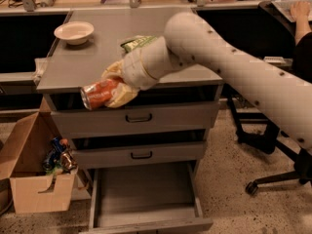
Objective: Pick coke can from bottom drawer and place on counter
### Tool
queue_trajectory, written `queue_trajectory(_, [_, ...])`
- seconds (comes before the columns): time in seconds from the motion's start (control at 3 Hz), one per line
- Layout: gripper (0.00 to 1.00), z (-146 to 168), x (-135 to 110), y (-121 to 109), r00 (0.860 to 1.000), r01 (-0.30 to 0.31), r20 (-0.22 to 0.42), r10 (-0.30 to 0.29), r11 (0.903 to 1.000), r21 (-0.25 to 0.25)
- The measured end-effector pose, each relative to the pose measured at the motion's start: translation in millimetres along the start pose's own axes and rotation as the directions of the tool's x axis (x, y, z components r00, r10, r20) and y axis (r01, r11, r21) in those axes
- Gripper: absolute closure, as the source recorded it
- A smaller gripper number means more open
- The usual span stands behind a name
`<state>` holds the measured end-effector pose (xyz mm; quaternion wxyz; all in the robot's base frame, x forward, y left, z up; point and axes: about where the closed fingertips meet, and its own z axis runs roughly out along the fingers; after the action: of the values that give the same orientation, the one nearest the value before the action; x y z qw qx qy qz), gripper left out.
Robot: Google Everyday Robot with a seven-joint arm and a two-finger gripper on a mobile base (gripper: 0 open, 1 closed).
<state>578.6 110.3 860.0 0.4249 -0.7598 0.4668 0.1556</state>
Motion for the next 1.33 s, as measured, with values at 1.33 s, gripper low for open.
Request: queue_trajectory(1.33, [1.0,12.0,-7.9,-109.7,0.993,-0.111,0.038,0.112,0.9936,-0.02])
